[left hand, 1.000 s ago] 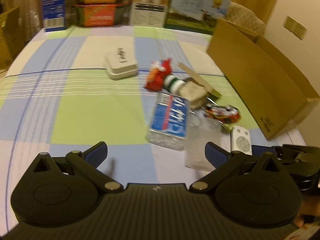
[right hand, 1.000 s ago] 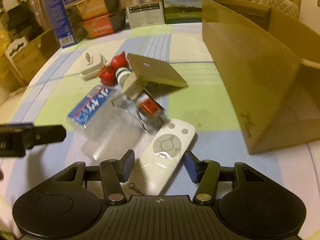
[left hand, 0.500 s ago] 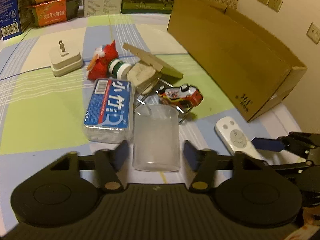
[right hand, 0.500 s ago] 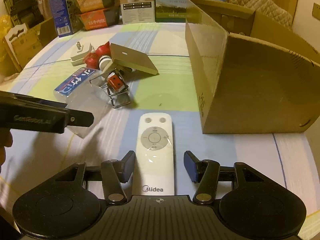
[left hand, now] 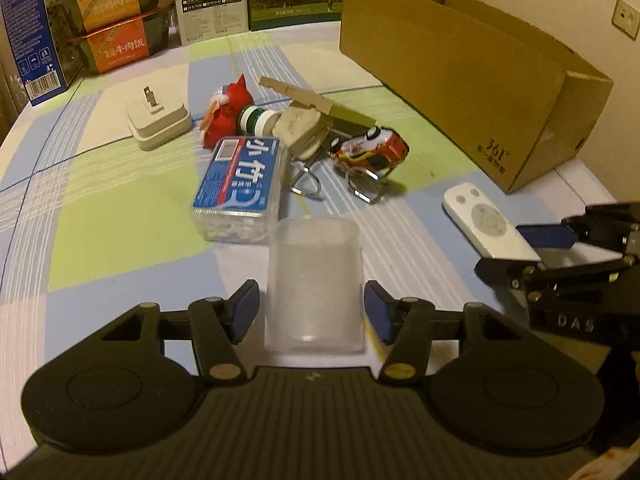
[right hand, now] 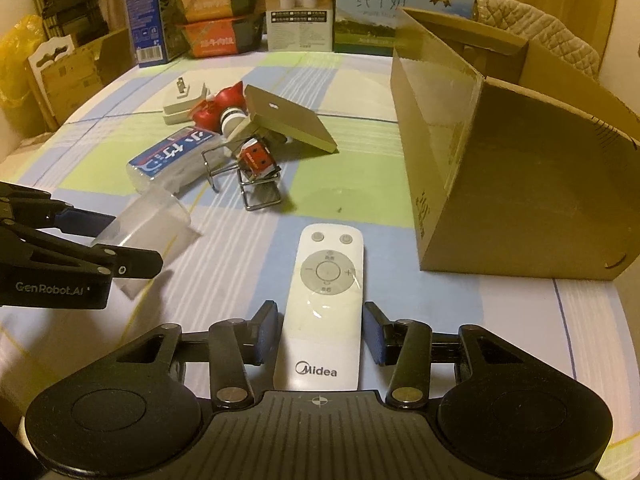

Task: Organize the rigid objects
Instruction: 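Close the right tool on the white remote while the left tool grasps the clear cup, then carry remote and cup into the cardboard box, opening the left then right tool, then withdraw both open tools from the box back over the table, then grasp the red toy car with the right tool while the left tool grasps the blue toothpick box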

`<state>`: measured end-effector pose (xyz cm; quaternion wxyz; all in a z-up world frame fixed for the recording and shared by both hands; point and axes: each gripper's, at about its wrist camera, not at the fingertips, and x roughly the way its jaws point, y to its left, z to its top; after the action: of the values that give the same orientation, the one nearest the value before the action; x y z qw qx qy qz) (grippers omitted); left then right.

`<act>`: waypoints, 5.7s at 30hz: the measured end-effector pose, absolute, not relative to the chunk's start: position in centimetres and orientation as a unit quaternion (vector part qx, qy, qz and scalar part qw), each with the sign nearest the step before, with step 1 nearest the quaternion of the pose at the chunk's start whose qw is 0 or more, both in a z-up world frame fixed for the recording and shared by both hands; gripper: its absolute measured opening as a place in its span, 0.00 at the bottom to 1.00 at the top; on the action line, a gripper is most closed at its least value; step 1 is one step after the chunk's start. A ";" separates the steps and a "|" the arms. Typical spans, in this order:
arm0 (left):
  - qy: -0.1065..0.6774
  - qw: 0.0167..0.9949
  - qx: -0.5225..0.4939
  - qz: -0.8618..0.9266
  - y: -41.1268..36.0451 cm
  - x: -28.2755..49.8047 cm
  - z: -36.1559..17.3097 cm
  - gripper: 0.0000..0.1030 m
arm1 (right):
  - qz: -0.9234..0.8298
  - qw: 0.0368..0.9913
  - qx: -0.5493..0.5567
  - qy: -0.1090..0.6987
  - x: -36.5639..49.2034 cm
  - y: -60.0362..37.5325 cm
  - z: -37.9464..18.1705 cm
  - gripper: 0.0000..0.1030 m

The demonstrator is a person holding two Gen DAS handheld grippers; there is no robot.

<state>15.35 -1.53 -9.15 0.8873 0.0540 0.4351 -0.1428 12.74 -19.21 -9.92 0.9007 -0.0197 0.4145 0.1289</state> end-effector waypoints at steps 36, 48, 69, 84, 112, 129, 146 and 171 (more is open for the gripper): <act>0.330 0.923 0.027 -0.195 -11.9 19.8 6.6 0.45 | 0.087 0.954 0.050 0.281 15.4 -29.6 4.1 0.36; 0.356 0.901 0.070 -0.238 -21.7 26.8 3.0 0.45 | 0.038 0.936 0.090 0.337 22.3 -39.1 1.0 0.36; 0.333 0.917 0.058 -0.210 -19.0 26.1 3.9 0.66 | 0.034 0.928 0.105 0.356 23.3 -39.7 -1.6 0.36; 0.331 0.928 0.045 -0.166 -12.8 23.8 4.8 0.70 | 0.037 0.943 0.106 0.313 23.1 -38.4 0.4 0.48; 0.367 0.928 0.037 -0.044 5.1 15.1 0.0 0.85 | 0.194 0.946 0.042 0.257 12.3 -20.5 2.2 0.63; 0.395 0.910 0.056 -0.118 4.2 20.1 -6.0 0.86 | 0.226 0.925 -0.001 0.306 16.5 -17.0 -5.5 0.60; 0.421 0.888 0.088 -0.161 1.8 23.2 -8.9 0.70 | 0.235 0.908 -0.066 0.339 19.6 -14.9 -8.2 0.29; 0.429 0.884 0.078 -0.169 1.7 23.6 -9.4 0.52 | 0.251 0.898 -0.117 0.341 19.9 -13.8 -8.6 0.12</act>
<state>23.58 1.69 -9.39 0.8836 0.0782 0.4294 -0.1693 19.94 -13.80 -8.56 0.8985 -0.1166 0.3411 0.2507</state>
